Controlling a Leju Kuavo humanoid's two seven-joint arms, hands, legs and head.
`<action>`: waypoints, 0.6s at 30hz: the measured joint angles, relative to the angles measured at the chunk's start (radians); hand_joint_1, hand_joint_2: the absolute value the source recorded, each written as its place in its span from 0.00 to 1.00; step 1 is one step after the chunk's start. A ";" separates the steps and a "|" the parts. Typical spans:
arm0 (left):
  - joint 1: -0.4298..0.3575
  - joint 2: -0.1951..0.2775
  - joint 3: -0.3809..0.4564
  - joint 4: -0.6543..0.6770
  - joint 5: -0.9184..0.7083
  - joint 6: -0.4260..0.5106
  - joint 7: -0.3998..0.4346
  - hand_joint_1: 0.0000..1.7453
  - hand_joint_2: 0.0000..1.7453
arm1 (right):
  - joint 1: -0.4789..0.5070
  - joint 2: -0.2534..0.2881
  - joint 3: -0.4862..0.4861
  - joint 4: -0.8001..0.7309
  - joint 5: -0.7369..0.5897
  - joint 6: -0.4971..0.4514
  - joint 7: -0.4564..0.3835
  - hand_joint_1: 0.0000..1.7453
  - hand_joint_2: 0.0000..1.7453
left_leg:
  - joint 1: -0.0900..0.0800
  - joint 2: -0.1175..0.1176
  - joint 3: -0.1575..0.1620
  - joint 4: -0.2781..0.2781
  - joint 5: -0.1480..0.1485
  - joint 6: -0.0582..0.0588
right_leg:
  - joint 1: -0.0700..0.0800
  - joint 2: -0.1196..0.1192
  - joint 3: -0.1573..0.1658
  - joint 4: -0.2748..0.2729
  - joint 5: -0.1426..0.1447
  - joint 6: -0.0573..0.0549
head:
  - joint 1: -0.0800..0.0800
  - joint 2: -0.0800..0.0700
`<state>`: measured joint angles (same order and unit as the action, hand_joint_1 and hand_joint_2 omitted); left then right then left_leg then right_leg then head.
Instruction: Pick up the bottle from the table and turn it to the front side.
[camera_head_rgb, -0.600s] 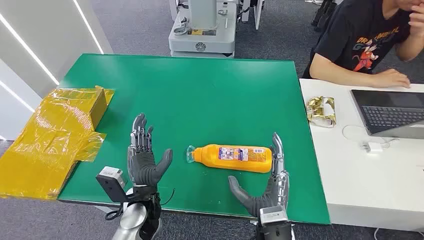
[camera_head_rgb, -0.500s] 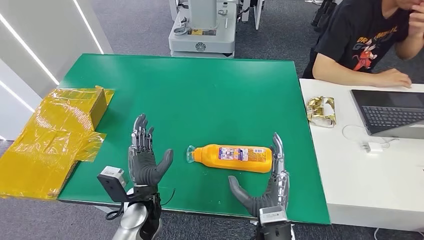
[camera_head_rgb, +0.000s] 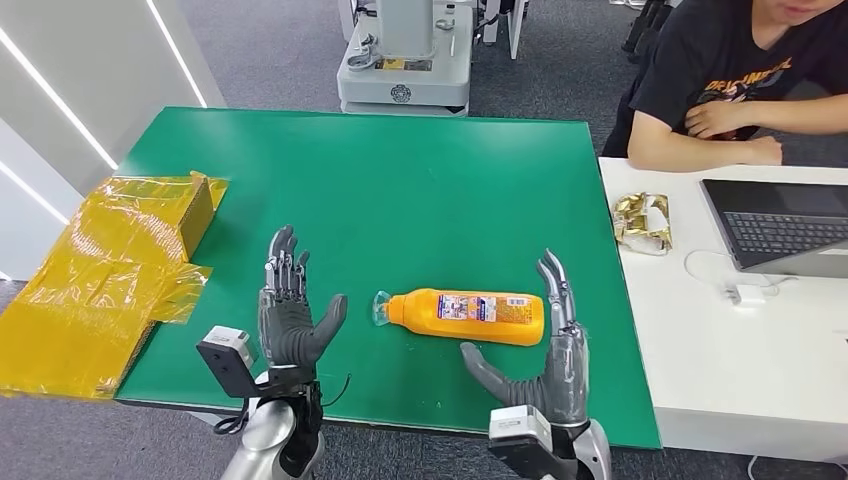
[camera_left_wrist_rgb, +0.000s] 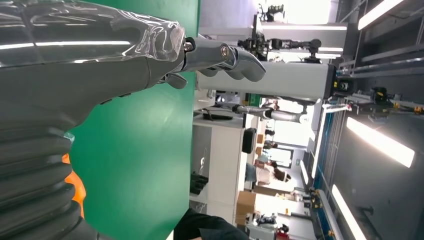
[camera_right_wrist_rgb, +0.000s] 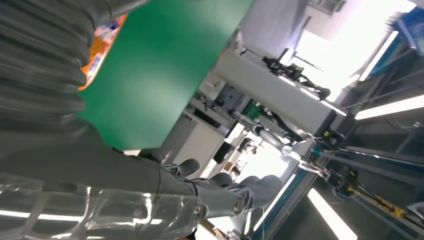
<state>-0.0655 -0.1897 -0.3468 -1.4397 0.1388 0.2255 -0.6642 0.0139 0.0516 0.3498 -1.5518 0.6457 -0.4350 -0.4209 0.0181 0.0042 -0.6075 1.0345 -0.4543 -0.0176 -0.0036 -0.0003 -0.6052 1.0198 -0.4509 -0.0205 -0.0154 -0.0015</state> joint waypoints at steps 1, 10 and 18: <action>-0.001 0.001 0.000 0.000 0.000 -0.006 0.001 0.00 1.00 | -0.001 -0.015 -0.004 -0.002 0.020 0.013 0.019 0.00 1.00 | 0.000 0.000 0.000 0.000 0.000 0.000 | 0.000 0.000 0.000 0.000 0.000 0.000 | 0.000 0.000; -0.023 0.016 0.000 0.010 0.012 -0.077 -0.006 0.00 1.00 | -0.067 -0.254 -0.026 -0.003 0.211 0.285 0.174 0.00 1.00 | 0.000 0.000 0.000 0.001 -0.001 0.002 | 0.000 0.000 0.000 0.000 0.000 0.001 | 0.000 0.000; -0.035 0.025 0.000 0.029 0.017 -0.108 -0.011 0.00 1.00 | -0.195 -0.413 -0.034 0.055 0.232 0.483 0.205 0.00 1.00 | 0.000 0.000 0.000 0.001 -0.001 0.002 | 0.000 0.000 0.000 0.000 0.001 0.001 | 0.000 0.000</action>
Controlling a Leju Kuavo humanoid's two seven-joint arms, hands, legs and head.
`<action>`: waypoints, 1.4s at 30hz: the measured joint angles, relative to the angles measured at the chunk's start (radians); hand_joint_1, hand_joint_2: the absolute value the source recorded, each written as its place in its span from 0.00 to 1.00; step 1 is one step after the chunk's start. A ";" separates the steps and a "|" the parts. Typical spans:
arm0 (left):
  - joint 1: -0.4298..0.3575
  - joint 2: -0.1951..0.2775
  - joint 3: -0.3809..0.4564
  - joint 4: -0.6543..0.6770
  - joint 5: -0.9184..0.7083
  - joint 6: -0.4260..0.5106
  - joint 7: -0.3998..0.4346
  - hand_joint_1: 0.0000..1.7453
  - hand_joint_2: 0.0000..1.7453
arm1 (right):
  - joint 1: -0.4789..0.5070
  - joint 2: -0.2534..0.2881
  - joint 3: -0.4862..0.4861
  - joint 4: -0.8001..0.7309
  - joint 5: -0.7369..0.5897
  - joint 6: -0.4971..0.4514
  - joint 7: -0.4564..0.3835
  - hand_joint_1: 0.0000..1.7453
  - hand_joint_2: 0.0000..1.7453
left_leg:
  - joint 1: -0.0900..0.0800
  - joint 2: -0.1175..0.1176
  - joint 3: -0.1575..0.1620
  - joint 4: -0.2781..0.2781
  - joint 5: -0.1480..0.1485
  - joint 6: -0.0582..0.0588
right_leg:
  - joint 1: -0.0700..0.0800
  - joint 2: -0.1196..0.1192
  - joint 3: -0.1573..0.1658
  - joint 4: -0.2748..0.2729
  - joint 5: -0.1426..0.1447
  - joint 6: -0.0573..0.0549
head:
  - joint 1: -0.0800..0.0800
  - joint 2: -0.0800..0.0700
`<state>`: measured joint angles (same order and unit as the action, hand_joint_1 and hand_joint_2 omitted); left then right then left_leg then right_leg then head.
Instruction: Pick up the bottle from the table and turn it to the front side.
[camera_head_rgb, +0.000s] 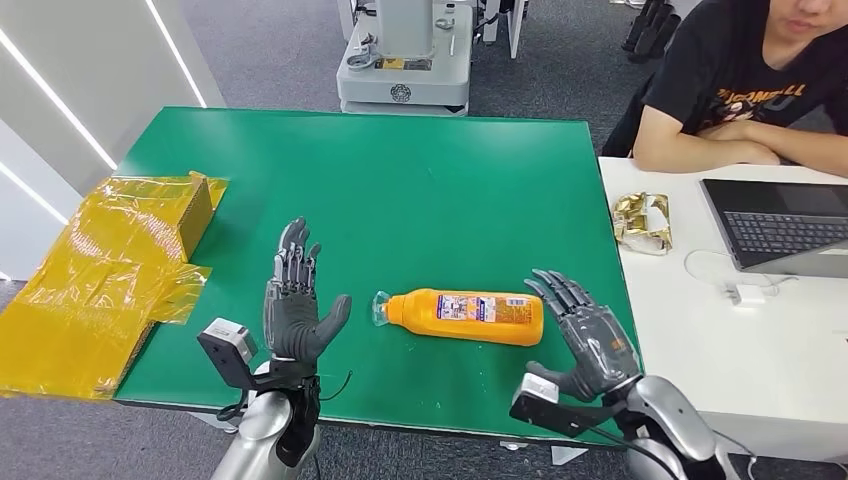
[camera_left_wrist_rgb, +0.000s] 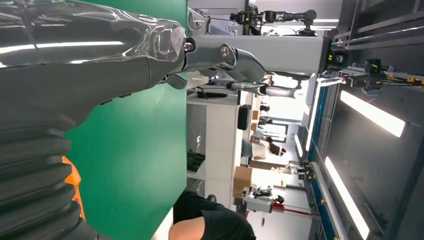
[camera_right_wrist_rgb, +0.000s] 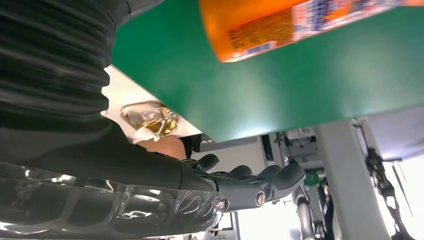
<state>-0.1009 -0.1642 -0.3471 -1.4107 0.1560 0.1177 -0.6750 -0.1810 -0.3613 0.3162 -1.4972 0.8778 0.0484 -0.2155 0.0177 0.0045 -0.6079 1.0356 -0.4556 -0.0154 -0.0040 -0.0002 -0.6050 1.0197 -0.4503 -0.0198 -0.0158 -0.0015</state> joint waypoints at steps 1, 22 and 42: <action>0.000 0.001 0.000 0.001 0.000 -0.004 0.000 0.00 1.00 | -0.026 -0.017 0.000 0.019 0.000 0.026 -0.005 0.00 1.00 | 0.000 0.000 0.000 0.000 0.000 0.000 | 0.000 0.000 0.000 0.000 0.000 0.000 | 0.000 0.000; -0.015 0.006 -0.006 0.024 0.015 -0.011 0.005 0.00 1.00 | -0.650 -0.034 0.356 0.646 -0.154 0.241 -0.185 0.00 1.00 | -0.001 -0.003 -0.003 0.001 0.003 0.002 | -0.001 -0.003 -0.001 0.002 0.000 0.000 | 0.000 0.000; -0.027 0.006 -0.011 0.041 0.047 0.029 0.002 0.00 1.00 | -0.728 0.219 0.563 0.956 -0.226 0.212 -0.265 0.00 1.00 | -0.001 -0.003 -0.002 0.001 0.003 0.002 | 0.000 -0.002 -0.001 0.001 0.000 0.001 | 0.000 0.000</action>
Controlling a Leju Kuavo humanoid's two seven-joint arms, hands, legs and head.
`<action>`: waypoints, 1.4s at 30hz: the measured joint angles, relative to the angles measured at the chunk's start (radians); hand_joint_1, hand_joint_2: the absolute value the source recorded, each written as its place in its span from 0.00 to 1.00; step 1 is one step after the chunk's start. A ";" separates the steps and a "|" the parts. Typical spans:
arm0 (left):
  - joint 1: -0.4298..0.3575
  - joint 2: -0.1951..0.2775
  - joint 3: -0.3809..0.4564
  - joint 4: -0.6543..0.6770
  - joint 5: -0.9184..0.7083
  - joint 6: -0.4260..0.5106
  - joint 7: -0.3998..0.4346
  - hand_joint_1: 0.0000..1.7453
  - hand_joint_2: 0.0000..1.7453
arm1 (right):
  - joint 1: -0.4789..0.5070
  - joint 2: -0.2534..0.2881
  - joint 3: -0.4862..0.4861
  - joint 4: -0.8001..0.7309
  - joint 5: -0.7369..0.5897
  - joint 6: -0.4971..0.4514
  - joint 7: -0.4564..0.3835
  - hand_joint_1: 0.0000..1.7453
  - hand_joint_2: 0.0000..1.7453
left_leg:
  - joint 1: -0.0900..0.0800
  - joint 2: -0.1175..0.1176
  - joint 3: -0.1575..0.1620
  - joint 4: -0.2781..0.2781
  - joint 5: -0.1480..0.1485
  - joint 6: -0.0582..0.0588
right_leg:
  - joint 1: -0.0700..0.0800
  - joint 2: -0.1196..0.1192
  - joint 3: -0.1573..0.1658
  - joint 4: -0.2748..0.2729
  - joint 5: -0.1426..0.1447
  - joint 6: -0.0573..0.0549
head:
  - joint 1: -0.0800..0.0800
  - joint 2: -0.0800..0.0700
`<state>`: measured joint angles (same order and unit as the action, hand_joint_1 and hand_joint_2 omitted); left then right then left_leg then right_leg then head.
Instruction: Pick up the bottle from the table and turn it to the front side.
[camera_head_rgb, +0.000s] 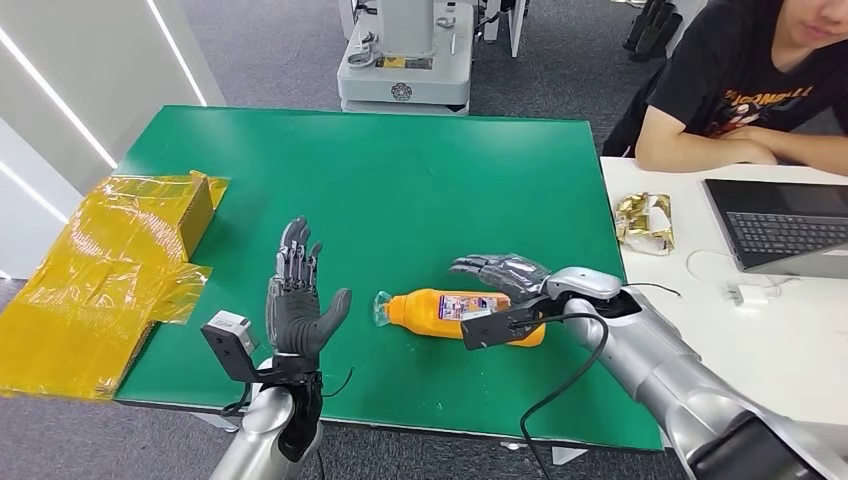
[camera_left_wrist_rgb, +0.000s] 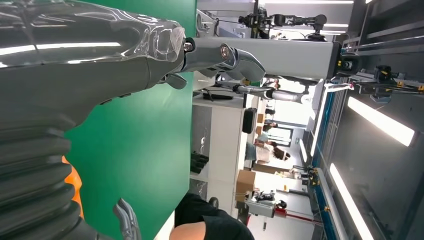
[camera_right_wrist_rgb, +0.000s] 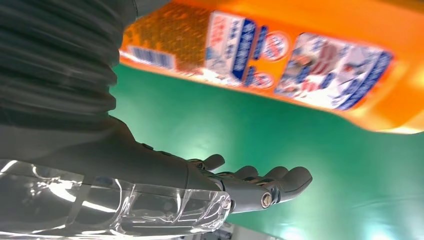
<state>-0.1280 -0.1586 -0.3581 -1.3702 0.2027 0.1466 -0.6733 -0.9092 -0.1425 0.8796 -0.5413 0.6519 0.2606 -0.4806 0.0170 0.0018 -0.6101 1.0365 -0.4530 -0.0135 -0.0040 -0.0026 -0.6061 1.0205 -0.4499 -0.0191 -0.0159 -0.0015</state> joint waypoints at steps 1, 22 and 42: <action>0.000 0.000 0.000 0.001 0.001 0.002 0.000 0.00 1.00 | 0.000 0.005 0.006 0.007 -0.003 0.000 -0.001 0.00 1.00 | 0.000 0.000 0.000 0.000 0.000 0.000 | 0.000 0.000 0.000 0.000 0.000 0.000 | 0.000 0.000; 0.008 0.000 -0.001 -0.003 0.008 0.037 0.005 0.00 1.00 | -0.009 0.047 0.123 0.097 0.064 -0.024 0.209 0.00 1.00 | 0.000 -0.001 0.000 0.000 0.000 0.000 | 0.000 -0.001 0.000 0.000 0.000 0.000 | 0.000 0.000; 0.047 0.002 -0.001 -0.062 0.001 0.059 0.021 0.00 1.00 | -0.011 0.046 0.146 0.116 0.082 -0.077 0.271 1.00 1.00 | 0.000 0.000 0.001 0.000 0.000 0.000 | 0.000 0.000 0.001 0.000 0.000 0.000 | 0.000 0.000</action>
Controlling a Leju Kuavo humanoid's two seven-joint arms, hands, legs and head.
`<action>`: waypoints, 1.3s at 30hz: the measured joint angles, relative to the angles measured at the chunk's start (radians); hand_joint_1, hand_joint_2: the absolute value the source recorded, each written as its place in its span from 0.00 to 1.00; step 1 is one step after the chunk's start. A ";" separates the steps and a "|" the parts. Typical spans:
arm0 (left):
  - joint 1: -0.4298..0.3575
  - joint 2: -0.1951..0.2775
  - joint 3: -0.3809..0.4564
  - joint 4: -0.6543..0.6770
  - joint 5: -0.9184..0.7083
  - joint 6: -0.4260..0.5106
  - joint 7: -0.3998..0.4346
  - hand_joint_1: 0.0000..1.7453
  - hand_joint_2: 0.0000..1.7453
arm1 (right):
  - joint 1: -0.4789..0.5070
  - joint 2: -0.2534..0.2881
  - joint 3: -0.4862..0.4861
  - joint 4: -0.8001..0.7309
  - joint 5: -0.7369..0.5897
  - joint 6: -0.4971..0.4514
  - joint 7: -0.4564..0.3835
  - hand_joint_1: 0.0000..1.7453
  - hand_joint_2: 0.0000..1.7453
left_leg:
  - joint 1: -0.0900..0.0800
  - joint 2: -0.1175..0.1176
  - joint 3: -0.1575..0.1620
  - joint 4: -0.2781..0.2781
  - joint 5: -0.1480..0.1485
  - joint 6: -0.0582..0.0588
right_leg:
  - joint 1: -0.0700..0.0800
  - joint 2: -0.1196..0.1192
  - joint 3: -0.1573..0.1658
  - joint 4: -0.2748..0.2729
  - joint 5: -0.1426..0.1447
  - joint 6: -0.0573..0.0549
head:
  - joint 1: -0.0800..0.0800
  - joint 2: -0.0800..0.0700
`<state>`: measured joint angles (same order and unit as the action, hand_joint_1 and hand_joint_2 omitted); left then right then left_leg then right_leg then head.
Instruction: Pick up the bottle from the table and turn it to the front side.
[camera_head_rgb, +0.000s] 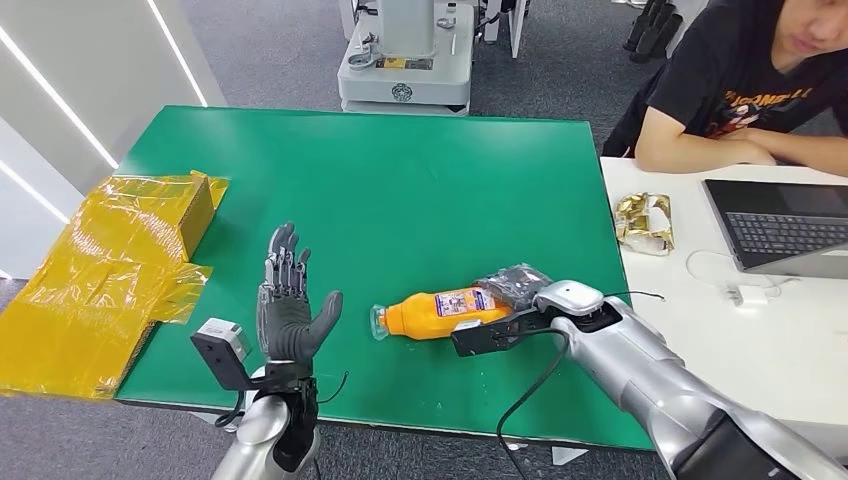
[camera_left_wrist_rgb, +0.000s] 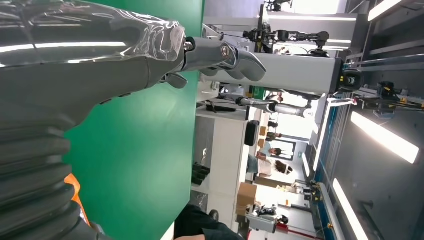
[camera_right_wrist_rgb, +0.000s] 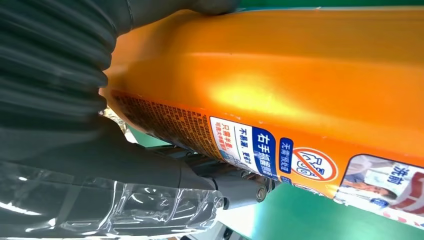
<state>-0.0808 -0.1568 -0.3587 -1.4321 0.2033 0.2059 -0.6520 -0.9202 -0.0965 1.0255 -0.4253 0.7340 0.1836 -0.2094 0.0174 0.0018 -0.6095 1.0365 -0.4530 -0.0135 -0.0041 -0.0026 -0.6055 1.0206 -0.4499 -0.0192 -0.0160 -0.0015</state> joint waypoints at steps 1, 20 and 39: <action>0.003 0.001 0.000 -0.003 0.000 0.001 0.000 0.00 1.00 | 0.000 0.000 0.000 0.000 -0.001 -0.002 -0.003 1.00 1.00 | 0.000 0.000 0.000 0.000 0.000 0.000 | 0.000 0.000 0.000 0.000 0.000 0.000 | 0.000 0.000; 0.042 0.002 0.000 -0.027 -0.021 0.018 -0.004 0.00 1.00 | 0.142 0.011 -0.190 -0.082 -0.259 -0.368 -0.108 1.00 1.00 | 0.000 -0.001 -0.001 0.000 0.000 0.000 | 0.000 -0.001 0.000 0.000 -0.001 0.000 | 0.000 0.000; 0.042 0.002 -0.001 -0.028 -0.029 0.040 0.021 0.00 1.00 | 0.390 0.019 -0.488 -0.301 -0.362 -0.609 -0.107 1.00 1.00 | 0.000 -0.001 -0.001 0.000 -0.001 0.001 | 0.000 -0.001 -0.001 -0.001 -0.001 0.001 | 0.000 0.000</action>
<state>-0.0384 -0.1552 -0.3594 -1.4602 0.1742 0.2461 -0.6313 -0.5297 -0.0778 0.5378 -0.7261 0.3722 -0.4252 -0.3164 0.0174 0.0008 -0.6108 1.0363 -0.4543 -0.0130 -0.0040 -0.0040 -0.6064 1.0198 -0.4511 -0.0185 -0.0160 -0.0015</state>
